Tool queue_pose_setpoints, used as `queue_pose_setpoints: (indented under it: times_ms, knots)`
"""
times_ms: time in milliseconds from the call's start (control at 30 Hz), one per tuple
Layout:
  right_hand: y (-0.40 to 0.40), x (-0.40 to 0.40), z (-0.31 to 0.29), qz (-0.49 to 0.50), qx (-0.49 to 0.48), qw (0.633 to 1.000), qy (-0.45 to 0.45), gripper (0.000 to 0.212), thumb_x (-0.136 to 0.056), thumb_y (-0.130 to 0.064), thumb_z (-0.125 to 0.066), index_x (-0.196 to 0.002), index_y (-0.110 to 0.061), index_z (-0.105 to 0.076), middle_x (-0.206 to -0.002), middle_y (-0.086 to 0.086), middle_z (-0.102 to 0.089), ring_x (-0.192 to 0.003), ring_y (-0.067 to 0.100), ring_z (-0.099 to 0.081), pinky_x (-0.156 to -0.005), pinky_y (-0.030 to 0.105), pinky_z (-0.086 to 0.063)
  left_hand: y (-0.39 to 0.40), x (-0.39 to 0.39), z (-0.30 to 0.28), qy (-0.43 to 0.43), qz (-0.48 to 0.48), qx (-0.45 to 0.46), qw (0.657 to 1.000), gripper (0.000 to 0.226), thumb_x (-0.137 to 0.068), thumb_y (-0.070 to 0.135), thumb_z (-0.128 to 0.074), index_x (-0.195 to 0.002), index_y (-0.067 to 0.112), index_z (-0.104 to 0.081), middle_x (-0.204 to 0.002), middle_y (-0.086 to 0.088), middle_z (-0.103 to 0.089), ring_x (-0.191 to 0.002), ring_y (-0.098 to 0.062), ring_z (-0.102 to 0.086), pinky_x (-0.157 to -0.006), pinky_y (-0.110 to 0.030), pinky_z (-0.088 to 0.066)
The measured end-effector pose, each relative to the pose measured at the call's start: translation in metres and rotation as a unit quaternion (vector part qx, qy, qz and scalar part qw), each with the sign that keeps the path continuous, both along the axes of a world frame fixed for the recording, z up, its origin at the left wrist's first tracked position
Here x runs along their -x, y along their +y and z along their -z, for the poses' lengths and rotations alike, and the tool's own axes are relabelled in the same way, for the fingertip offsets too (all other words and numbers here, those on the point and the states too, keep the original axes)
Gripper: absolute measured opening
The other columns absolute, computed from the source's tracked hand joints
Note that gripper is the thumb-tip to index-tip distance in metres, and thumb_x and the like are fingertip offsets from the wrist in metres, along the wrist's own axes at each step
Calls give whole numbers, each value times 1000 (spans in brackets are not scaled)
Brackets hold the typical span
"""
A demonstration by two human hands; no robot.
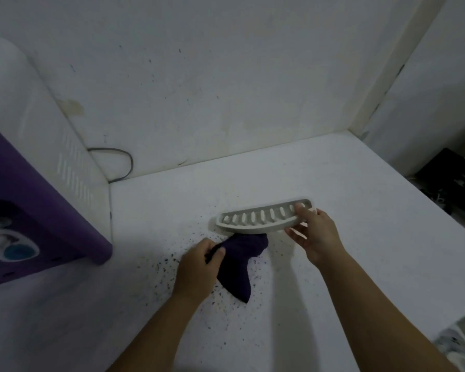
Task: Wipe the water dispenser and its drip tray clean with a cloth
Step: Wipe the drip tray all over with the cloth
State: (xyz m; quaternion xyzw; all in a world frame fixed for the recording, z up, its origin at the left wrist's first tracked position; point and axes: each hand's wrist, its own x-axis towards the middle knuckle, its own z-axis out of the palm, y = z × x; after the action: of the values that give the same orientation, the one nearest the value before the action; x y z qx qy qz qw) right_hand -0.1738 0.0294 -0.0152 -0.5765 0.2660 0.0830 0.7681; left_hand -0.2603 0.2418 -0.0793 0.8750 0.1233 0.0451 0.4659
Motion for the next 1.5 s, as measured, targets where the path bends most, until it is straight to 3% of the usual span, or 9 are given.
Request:
queue_pose_setpoints:
  times_ms: [133,367,567,667,833,1000,1133,1267,1500]
  knots:
    - [5,-6,-5,38,12,999,-27,26,-93,-19,-59,-116,-8,-54,-97,5,-61,-86,22,-62,-67,32,-53,12,-9,-40,-51,-72,98,991,24,-94,18,-54,-71,12,-49,-62,-1,-50,-54,-5,-43,-50,-16,-34]
    - [11,-12,-10,75,38,994,-63,27,-93,-23,-56,-118,-12,-52,-98,3,-61,-86,19,-61,-67,31,-51,2,-24,-90,-89,40,157,983,3,-90,18,-62,-91,16,-62,-81,2,-68,-73,-11,-62,-66,-25,-51]
    - [17,-7,-10,59,126,985,-102,26,-93,-27,-57,-117,-18,-53,-110,4,-62,-91,17,-62,-70,33,-53,33,-27,-49,186,33,-41,981,19,-85,25,-60,-94,9,-63,-89,-6,-67,-73,-17,-58,-65,-28,-45]
    - [25,-2,-10,30,186,972,-140,27,-93,-30,-57,-118,-23,-53,-111,-1,-62,-96,17,-61,-80,37,-54,49,-19,-26,228,-28,-17,973,22,-88,29,-59,-84,7,-60,-89,-15,-65,-77,-24,-61,-67,-30,-45]
    - [48,4,-15,-97,275,930,-222,24,-95,-30,-54,-118,-27,-51,-98,-12,-60,-85,3,-59,-65,17,-46,44,-18,-19,156,-130,143,969,22,-88,28,-64,-89,6,-67,-89,-9,-68,-86,-26,-64,-68,-29,-49]
    - [64,2,-17,-159,307,906,-243,29,-95,-32,-54,-123,-30,-48,-100,-9,-61,-84,1,-58,-63,14,-43,15,-15,-20,73,-79,231,967,24,-82,12,-72,-103,15,-62,-100,3,-68,-90,-13,-65,-76,-26,-55]
    - [66,0,-14,-149,299,914,-228,30,-95,-35,-53,-124,-29,-48,-104,-6,-61,-85,4,-58,-63,16,-43,2,-1,-6,-25,-10,71,997,26,-87,6,-64,-109,20,-62,-104,8,-67,-96,-5,-63,-77,-6,-49]
    - [60,1,-11,-138,293,921,-219,27,-94,-35,-54,-120,-28,-49,-101,-8,-60,-84,0,-56,-63,15,-41,5,0,9,-86,57,-82,991,33,-93,12,-55,-124,23,-58,-102,-1,-66,-89,-14,-62,-76,-25,-55]
    - [59,-1,-7,-114,303,926,-195,24,-94,-35,-53,-116,-25,-48,-92,-11,-56,-79,5,-56,-62,21,-45,5,5,20,-107,18,-89,990,25,-93,15,-56,-118,18,-62,-91,-1,-71,-77,-15,-66,-65,-25,-55]
